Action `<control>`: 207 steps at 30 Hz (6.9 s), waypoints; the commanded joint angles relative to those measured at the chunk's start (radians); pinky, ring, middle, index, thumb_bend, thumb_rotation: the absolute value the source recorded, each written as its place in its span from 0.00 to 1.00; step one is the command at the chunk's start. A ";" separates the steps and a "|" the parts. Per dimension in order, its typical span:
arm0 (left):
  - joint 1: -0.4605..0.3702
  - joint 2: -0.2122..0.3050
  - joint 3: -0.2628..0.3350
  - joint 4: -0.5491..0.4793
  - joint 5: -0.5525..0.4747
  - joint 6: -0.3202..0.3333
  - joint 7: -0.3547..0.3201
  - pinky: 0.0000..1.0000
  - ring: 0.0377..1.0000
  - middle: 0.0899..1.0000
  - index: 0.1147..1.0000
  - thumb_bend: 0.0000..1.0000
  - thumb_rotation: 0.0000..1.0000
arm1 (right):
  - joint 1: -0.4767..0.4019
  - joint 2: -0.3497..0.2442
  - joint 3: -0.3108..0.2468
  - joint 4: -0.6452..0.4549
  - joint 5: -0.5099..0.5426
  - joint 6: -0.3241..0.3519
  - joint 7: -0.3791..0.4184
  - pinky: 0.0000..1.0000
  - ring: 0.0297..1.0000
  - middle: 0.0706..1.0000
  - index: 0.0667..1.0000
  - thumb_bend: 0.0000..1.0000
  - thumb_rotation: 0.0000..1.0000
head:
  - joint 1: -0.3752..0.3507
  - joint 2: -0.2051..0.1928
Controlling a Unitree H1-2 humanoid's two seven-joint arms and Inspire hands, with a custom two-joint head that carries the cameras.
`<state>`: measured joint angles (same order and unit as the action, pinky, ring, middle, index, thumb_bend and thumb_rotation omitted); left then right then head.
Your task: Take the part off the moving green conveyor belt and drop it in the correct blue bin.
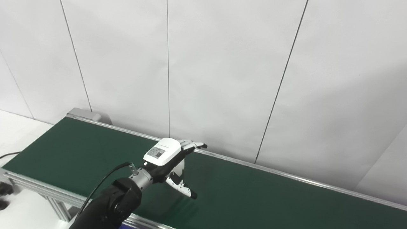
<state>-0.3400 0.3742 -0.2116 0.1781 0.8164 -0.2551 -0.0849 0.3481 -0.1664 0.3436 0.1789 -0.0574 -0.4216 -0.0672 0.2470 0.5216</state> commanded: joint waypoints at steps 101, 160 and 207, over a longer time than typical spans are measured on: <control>-0.578 -0.157 -0.526 0.896 0.187 -0.092 0.524 0.40 0.40 0.45 0.44 0.50 0.00 | 0.054 0.061 0.060 -0.132 -0.034 -0.048 0.028 0.92 0.93 0.95 0.99 0.87 0.98 | -0.119 0.043; 0.519 0.061 -0.009 -0.438 0.091 0.029 -0.012 0.37 0.39 0.45 0.45 0.50 0.00 | 0.014 0.025 -0.111 -0.346 0.076 0.120 0.219 0.85 0.89 0.93 0.96 0.86 0.95 | 0.112 0.349; 0.410 0.058 -0.063 -0.701 -0.517 0.029 -0.275 0.78 0.86 0.87 0.86 1.00 0.72 | 0.005 0.044 -0.118 -0.336 0.046 0.133 0.228 0.85 0.88 0.92 0.96 0.86 0.95 | -0.028 0.365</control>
<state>0.1057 0.4487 -0.2846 -0.4790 0.3673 -0.2386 -0.3666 0.3600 -0.1304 0.2268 -0.1383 -0.0055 -0.2807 0.1606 0.2395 0.8866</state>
